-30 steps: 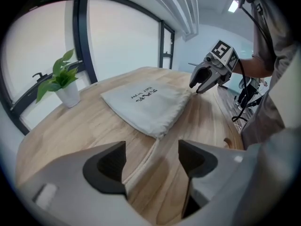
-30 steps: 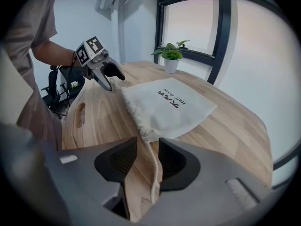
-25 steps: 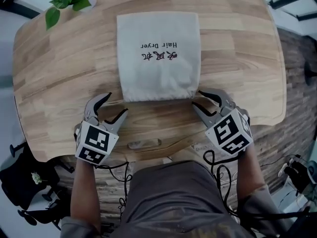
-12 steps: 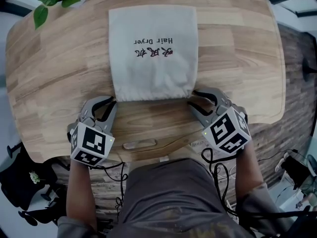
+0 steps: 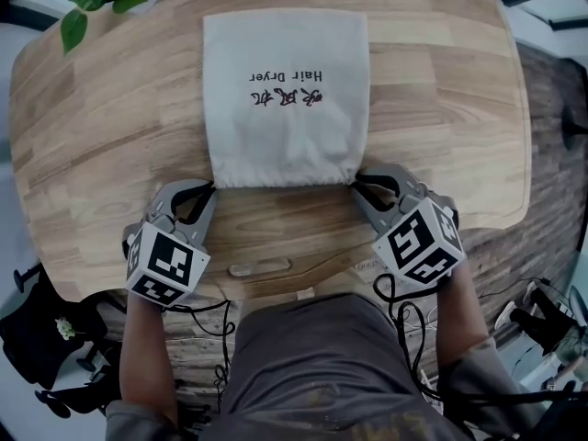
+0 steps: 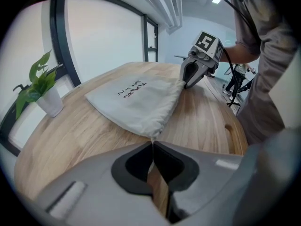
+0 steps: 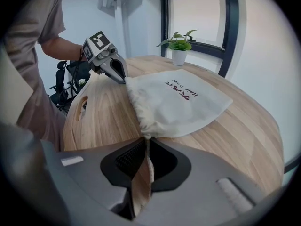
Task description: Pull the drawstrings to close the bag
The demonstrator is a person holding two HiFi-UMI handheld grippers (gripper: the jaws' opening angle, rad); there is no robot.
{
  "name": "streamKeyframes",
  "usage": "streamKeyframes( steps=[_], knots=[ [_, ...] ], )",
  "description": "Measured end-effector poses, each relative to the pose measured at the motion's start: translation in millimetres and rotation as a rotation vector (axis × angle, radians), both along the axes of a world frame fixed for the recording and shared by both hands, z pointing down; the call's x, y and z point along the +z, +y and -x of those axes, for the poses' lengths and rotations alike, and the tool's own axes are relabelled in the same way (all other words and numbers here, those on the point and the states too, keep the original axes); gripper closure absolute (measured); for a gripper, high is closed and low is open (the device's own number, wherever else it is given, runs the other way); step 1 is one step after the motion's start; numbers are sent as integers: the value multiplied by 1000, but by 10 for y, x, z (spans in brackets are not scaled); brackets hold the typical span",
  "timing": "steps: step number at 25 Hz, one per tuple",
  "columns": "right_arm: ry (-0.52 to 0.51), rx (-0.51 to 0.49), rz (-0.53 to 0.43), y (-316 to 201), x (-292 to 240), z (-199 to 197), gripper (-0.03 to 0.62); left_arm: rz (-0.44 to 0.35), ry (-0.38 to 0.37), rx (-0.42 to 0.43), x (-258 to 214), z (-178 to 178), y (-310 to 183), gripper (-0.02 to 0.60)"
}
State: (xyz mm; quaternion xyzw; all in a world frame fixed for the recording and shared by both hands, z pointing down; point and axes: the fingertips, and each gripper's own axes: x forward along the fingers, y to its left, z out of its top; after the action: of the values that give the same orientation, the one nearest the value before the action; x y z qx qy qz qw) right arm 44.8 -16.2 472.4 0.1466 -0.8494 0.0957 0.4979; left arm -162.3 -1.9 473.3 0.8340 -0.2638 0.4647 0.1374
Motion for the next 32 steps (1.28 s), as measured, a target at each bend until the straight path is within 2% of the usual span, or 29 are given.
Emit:
streamKeyframes(
  steps=[4, 13, 32],
  knots=[
    [3, 29, 3, -16, 5, -9, 545, -4, -7, 16, -1, 15, 0, 574],
    [-4, 101, 5, -27, 12, -41, 559, 41, 24, -74, 7, 79, -22, 575],
    [25, 119, 35, 20, 3, -263, 560, 56, 3, -175, 5, 329, 40, 575]
  ],
)
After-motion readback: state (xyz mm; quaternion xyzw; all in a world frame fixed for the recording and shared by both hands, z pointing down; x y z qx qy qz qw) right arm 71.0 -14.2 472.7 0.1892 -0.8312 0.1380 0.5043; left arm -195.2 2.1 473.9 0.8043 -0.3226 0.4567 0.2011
